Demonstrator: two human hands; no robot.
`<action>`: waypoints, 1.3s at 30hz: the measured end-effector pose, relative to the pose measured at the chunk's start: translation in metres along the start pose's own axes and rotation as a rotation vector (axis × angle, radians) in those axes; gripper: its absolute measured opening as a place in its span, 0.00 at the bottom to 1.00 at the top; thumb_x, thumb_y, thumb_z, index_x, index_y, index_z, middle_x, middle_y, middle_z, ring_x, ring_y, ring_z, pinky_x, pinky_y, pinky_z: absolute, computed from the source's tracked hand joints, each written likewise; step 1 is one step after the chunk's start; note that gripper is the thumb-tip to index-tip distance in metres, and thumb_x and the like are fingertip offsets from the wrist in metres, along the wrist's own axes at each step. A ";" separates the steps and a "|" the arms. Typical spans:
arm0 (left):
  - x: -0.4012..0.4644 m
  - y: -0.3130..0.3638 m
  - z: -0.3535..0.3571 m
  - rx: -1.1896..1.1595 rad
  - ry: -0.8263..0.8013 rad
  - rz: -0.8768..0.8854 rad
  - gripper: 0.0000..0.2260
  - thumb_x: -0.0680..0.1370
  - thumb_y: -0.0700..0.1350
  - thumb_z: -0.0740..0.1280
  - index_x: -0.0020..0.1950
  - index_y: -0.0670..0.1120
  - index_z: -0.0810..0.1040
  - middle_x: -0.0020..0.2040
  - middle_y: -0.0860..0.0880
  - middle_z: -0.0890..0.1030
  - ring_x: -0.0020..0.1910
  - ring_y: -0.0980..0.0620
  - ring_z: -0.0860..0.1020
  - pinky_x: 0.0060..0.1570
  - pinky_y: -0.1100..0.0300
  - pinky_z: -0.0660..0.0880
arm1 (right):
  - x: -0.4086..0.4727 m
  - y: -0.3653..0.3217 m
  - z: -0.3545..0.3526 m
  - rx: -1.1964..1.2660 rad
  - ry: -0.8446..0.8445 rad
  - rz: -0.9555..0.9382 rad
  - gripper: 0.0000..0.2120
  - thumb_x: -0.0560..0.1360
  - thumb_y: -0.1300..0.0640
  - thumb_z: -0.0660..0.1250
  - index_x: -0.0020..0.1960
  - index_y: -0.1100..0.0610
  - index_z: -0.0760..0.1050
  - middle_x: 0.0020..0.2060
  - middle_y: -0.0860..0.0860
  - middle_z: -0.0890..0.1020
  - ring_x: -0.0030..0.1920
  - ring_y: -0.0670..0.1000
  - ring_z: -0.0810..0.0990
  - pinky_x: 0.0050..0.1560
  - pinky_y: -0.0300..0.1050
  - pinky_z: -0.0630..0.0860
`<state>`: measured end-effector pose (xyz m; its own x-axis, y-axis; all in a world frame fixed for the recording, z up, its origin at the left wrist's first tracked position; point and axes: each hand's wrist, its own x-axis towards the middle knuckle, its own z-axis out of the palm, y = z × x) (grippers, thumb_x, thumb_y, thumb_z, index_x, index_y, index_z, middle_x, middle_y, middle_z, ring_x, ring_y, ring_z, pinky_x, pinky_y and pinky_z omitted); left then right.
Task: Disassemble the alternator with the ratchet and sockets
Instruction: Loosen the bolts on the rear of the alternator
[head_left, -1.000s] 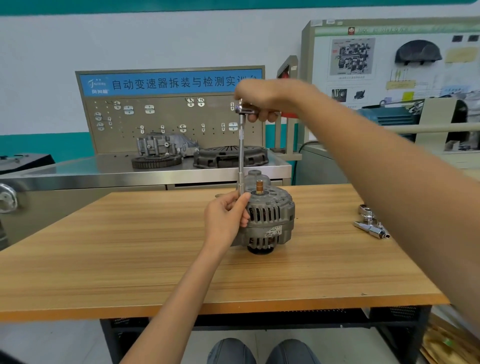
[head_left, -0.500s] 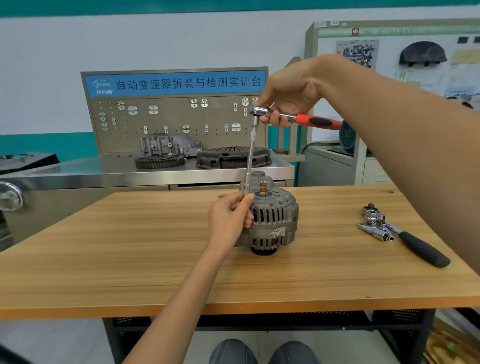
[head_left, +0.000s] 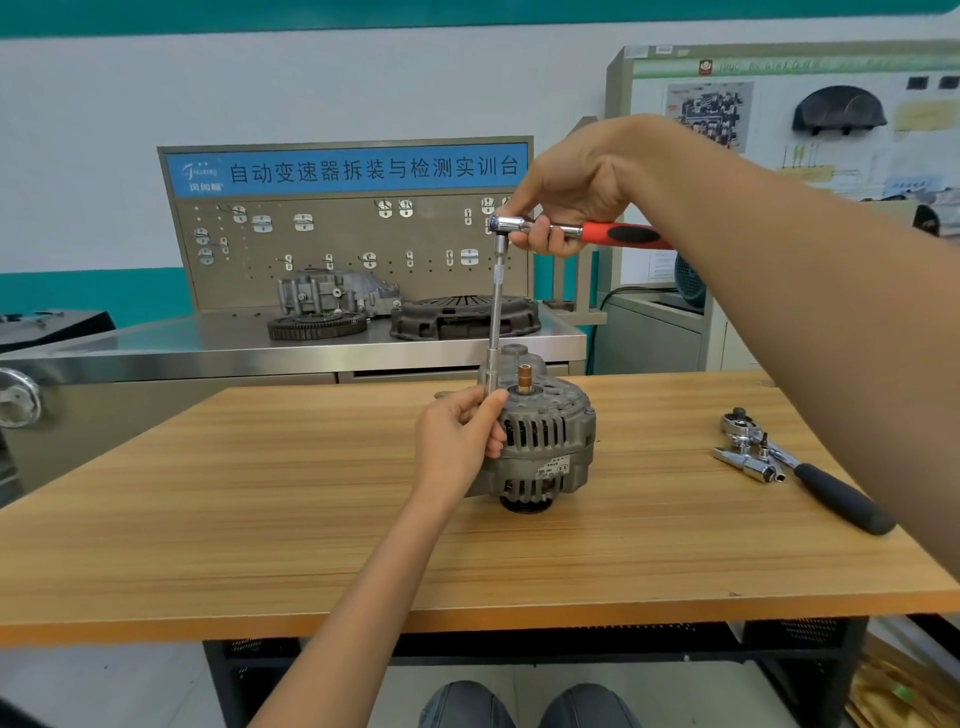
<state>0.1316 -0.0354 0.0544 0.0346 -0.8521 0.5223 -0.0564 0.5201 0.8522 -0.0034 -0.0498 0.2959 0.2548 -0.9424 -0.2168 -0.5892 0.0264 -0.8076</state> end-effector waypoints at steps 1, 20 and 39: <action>0.000 0.000 0.000 0.000 0.002 -0.003 0.05 0.79 0.42 0.66 0.45 0.44 0.81 0.25 0.52 0.76 0.23 0.59 0.73 0.27 0.68 0.72 | 0.000 0.000 0.000 0.000 0.001 -0.001 0.04 0.80 0.57 0.58 0.49 0.56 0.70 0.31 0.51 0.75 0.24 0.43 0.69 0.22 0.34 0.68; 0.003 0.000 -0.002 0.047 -0.030 0.008 0.07 0.79 0.43 0.66 0.42 0.48 0.81 0.23 0.54 0.75 0.23 0.60 0.72 0.28 0.67 0.72 | -0.009 -0.011 -0.008 0.076 0.024 -0.034 0.05 0.79 0.56 0.58 0.48 0.57 0.71 0.29 0.49 0.75 0.23 0.41 0.67 0.23 0.30 0.66; 0.001 0.000 0.001 0.073 0.013 0.008 0.08 0.79 0.44 0.66 0.40 0.46 0.81 0.23 0.53 0.75 0.23 0.59 0.72 0.26 0.67 0.72 | 0.034 0.114 -0.011 0.221 0.357 0.185 0.12 0.82 0.56 0.54 0.43 0.59 0.70 0.33 0.51 0.72 0.31 0.46 0.68 0.28 0.37 0.69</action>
<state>0.1303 -0.0360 0.0549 0.0468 -0.8469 0.5297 -0.1294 0.5207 0.8439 -0.0700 -0.0821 0.2028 -0.1423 -0.9700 -0.1971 -0.4125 0.2391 -0.8790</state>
